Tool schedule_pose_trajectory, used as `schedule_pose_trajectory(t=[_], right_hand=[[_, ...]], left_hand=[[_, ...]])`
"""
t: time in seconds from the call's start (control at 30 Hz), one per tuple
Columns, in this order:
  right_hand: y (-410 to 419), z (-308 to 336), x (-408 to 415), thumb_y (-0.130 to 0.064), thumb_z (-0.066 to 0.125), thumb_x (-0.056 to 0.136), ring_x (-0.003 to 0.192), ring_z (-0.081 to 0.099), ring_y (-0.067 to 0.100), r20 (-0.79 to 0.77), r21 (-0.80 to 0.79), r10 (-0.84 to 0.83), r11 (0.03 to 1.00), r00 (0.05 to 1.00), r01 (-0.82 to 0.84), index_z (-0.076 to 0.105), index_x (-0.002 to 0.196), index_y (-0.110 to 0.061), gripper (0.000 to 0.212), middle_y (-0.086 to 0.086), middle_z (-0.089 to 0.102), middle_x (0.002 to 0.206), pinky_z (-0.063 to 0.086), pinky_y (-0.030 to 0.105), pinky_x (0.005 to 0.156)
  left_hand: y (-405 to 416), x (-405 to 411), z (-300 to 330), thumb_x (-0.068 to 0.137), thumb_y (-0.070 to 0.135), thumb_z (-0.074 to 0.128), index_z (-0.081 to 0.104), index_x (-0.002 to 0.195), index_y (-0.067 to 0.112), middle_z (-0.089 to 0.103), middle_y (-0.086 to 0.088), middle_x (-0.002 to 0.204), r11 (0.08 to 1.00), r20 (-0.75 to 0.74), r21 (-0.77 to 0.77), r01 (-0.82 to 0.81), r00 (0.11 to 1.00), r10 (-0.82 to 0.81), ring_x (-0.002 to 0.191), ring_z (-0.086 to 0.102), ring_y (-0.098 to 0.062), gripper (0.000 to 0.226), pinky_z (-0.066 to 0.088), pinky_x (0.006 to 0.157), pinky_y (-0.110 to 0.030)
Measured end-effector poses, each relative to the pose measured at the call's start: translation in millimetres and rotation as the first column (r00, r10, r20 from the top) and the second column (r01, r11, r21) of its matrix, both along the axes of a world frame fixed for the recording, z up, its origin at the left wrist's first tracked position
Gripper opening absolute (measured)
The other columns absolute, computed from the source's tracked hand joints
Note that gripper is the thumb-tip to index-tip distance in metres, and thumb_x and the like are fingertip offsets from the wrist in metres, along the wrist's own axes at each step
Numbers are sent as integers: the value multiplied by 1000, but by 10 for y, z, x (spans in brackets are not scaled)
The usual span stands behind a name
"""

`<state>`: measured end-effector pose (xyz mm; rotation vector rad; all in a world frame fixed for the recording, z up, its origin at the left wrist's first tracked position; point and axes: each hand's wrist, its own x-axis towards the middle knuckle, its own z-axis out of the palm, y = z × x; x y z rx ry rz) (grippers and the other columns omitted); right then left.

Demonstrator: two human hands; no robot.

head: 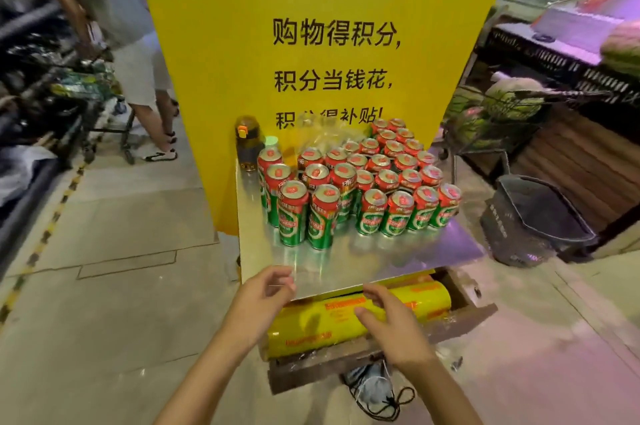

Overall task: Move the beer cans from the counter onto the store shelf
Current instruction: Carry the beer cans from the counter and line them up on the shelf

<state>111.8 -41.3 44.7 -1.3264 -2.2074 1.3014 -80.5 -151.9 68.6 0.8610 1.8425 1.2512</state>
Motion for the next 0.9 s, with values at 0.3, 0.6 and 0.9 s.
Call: schedule_pose_trajectory(t=[0.3,0.6,0.9], right_hand=[[1049,-143,-933,-25,72,80,123,38,5,-142,-116,48,991,989,-65,34,137,-25,68,-9,44,131,34,27,102],[1442,-357,-1552,-30,84,65,122,49,15,-149,-50,-87,996,985,80,34,138,-20,89,-3,52,132,40,33,103],[1534,-377,-1579,-14,81,70,94,50,-15,-245,-99,-43,995,968,19,41,120,-30,66,-16,58,106,37,-4,73]], left_hand=[[676,-532,-345,82,17,69,52,117,18,62,-4,110,963,-60,-102,-248,968,243,102,58,-19,38,46,87,-31],[1534,-788,-537,73,31,77,39,134,21,46,6,131,938,-121,48,-343,930,346,119,46,-10,73,36,95,-25],[1675,-790,-641,68,27,82,38,133,24,49,6,129,925,-154,68,-373,912,379,115,47,-6,78,36,88,-12]])
